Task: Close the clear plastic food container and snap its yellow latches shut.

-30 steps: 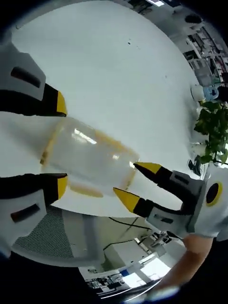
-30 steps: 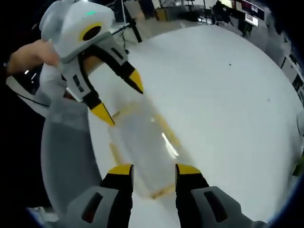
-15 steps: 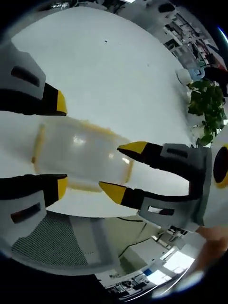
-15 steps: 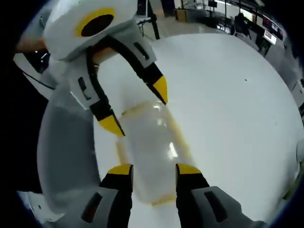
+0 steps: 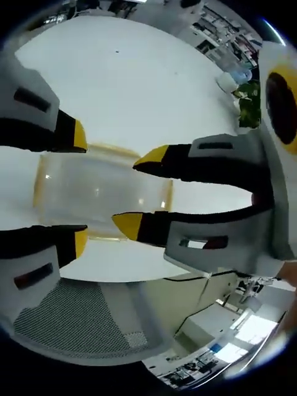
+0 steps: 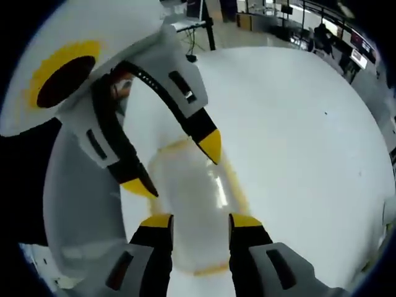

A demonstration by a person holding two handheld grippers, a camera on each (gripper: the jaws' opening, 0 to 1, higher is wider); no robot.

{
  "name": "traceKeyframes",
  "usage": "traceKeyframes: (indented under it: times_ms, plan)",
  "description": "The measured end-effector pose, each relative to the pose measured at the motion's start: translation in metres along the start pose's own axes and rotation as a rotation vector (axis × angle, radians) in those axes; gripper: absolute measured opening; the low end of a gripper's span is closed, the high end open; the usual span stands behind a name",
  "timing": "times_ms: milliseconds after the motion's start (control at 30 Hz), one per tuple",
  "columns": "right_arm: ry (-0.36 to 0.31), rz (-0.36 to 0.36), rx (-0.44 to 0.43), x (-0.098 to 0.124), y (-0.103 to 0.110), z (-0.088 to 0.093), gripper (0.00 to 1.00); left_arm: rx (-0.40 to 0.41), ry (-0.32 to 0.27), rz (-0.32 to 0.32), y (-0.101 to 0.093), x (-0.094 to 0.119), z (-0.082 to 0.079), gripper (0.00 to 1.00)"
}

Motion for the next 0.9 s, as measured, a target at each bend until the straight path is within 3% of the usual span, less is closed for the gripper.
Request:
traceKeyframes:
  times_ms: [200, 267, 667, 800, 900]
  plan:
    - [-0.003, 0.01, -0.012, -0.005, -0.002, -0.003, 0.4, 0.02, 0.002, 0.019, -0.006, -0.005, 0.002, 0.44]
    - [-0.015, 0.006, -0.009, -0.005, -0.001, -0.003, 0.4, 0.055, -0.007, 0.018, -0.006, -0.006, 0.001, 0.42]
    - [-0.031, 0.014, -0.011, -0.003, -0.007, -0.007, 0.38, 0.056, -0.026, 0.016, -0.007, -0.007, 0.0, 0.43]
    - [-0.09, 0.045, -0.031, 0.002, -0.019, -0.02, 0.4, 0.046, -0.018, 0.024, -0.007, -0.007, 0.0, 0.43]
    - [-0.052, 0.019, -0.033, -0.002, -0.018, -0.013, 0.39, 0.029, -0.017, 0.034, -0.008, -0.007, 0.0, 0.43]
Point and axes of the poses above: the point that each gripper's makers call its tool centre point, and the gripper's own axes: x roughly backward along the fingers, y roughly to its left, z roughly out of its underside, the point moved 2 cm from there along x, roughly backward along the fingers, and after that the axes turned 15 degrees about -x, right-handed, at the moved point
